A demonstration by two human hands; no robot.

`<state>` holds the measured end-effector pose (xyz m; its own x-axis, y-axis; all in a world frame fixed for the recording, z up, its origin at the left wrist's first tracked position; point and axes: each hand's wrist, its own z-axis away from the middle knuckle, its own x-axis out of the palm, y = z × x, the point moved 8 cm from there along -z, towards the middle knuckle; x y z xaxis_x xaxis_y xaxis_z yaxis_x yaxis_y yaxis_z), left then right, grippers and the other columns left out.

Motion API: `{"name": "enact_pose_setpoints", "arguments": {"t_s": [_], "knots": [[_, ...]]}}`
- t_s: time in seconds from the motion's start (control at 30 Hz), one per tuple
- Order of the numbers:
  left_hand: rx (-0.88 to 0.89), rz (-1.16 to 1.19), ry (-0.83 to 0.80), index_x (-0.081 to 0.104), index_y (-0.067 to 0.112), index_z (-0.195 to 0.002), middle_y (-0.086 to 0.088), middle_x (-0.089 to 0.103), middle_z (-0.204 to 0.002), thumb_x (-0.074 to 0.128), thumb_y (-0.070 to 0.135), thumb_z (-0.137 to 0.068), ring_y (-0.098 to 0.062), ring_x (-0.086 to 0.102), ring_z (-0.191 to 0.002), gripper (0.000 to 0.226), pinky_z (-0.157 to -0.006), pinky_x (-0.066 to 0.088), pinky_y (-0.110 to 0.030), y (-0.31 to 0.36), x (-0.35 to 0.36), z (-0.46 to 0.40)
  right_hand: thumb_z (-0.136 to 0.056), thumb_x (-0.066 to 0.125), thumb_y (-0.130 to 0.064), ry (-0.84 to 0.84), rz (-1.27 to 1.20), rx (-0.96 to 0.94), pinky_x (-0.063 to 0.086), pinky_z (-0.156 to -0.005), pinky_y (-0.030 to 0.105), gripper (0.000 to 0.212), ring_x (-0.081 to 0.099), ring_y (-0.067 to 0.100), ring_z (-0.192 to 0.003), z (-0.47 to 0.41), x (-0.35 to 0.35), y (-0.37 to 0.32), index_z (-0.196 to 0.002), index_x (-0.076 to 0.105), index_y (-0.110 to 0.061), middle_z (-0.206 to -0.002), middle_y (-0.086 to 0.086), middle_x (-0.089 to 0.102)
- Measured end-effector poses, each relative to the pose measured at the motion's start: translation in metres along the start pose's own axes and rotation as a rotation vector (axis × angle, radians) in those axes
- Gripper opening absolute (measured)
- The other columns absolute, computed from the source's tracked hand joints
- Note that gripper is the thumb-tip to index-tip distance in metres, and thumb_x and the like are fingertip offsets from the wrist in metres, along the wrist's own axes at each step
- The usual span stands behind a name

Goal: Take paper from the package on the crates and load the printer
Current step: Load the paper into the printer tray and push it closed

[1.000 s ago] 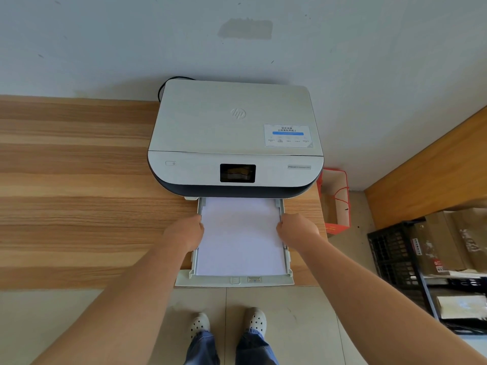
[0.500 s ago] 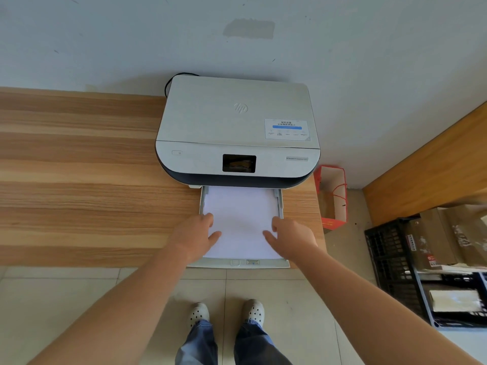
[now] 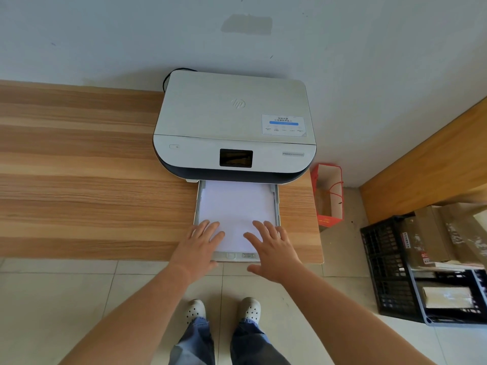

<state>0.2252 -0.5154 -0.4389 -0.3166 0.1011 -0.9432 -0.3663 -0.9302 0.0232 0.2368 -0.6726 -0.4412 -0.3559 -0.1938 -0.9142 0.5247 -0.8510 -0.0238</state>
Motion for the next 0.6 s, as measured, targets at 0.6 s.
{"name": "enact_pose_setpoints", "arguments": {"t_s": [0.6], "knots": [[-0.055,0.075,0.017,0.018,0.022,-0.149,-0.002,0.016,-0.158,0.051,0.048,-0.089,-0.024,0.011,-0.144,0.074,-0.115,0.017,-0.044,-0.017,-0.017,-0.014,-0.082,0.05,-0.067,0.052,-0.043,0.106,-0.007,-0.115,0.06,0.079,0.007,0.03,-0.146,-0.021,-0.026,0.018,-0.146,0.017,-0.034,-0.159,0.003,0.012]]}}
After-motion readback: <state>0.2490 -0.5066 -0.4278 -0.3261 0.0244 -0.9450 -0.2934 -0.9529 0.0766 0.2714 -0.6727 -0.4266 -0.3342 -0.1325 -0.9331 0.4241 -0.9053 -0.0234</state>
